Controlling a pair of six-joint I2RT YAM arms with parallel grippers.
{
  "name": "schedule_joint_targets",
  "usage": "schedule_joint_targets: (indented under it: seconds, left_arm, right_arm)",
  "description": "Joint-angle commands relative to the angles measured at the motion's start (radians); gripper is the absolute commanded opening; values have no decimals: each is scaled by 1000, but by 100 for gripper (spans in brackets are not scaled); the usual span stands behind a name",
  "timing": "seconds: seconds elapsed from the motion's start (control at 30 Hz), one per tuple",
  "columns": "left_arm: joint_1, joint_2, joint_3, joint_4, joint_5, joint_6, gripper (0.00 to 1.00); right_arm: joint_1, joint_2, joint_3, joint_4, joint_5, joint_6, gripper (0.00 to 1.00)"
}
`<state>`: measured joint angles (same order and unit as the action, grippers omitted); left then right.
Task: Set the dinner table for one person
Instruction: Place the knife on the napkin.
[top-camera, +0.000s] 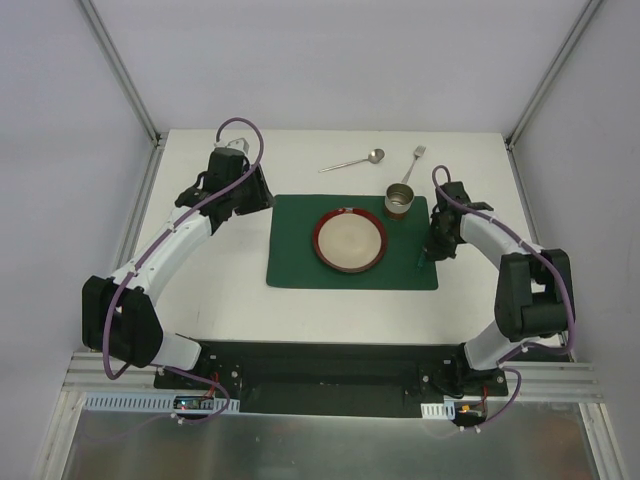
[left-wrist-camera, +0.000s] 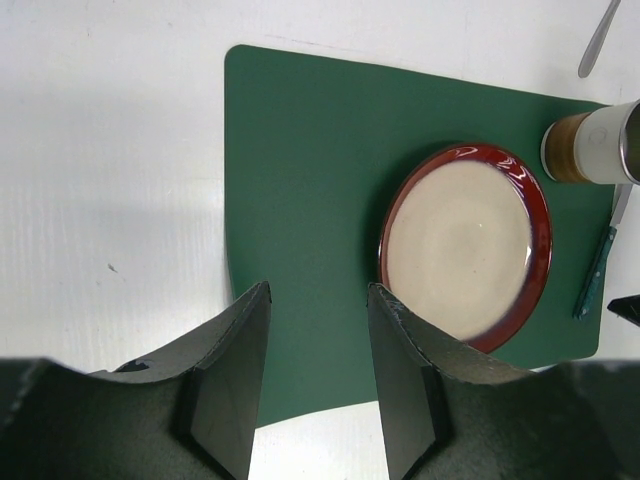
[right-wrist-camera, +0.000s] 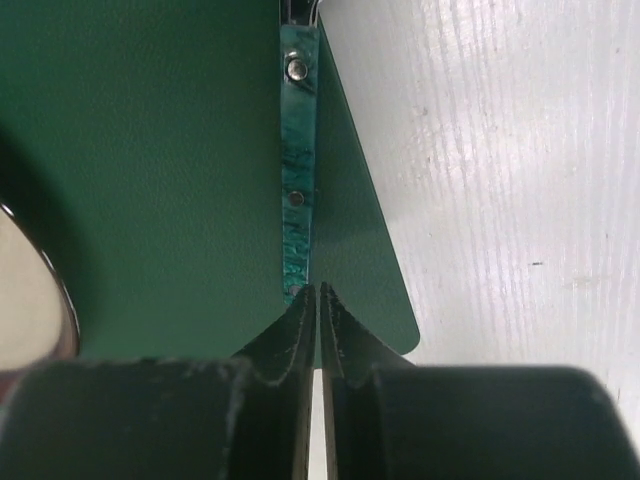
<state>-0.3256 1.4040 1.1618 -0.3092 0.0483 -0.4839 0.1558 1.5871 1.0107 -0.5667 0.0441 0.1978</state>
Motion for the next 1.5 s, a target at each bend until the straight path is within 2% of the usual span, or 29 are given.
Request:
schedule_joint_targets:
  seconds: [0.0, 0.03, 0.17, 0.53, 0.9, 1.17, 1.27, 1.37, 1.43, 1.47]
  left_arm:
    - [2, -42, -11, 27, 7, -7, 43]
    - [2, -42, -11, 27, 7, -7, 42]
    - [2, -36, -10, 27, 4, -4, 43]
    - [2, -14, -1, 27, -7, 11, 42]
    - [2, -10, -1, 27, -8, 19, 43]
    - [2, -5, -2, 27, -8, 18, 43]
    - [2, -11, -7, 27, -11, 18, 42]
    - [2, -13, -10, 27, -15, 18, 43]
    - [2, -10, -10, 27, -15, 18, 42]
    - [2, -8, -10, 27, -13, 18, 42]
  right_arm:
    - [2, 25, 26, 17, 13, 14, 10]
    - [2, 31, 29, 22, 16, 12, 14]
    - [2, 80, 80, 13, 28, 2, 19]
    - [2, 189, 172, 11, 23, 11, 22]
    - [-4, 208, 167, 16, 37, 3, 30]
    - [-13, 235, 170, 28, 46, 2, 31]
    - [-15, 247, 164, 45, 36, 8, 28]
    - [-15, 252, 152, 62, 30, 12, 15]
    - [-13, 252, 141, 65, 31, 14, 1]
    - [-15, 245, 135, 71, 31, 17, 1]
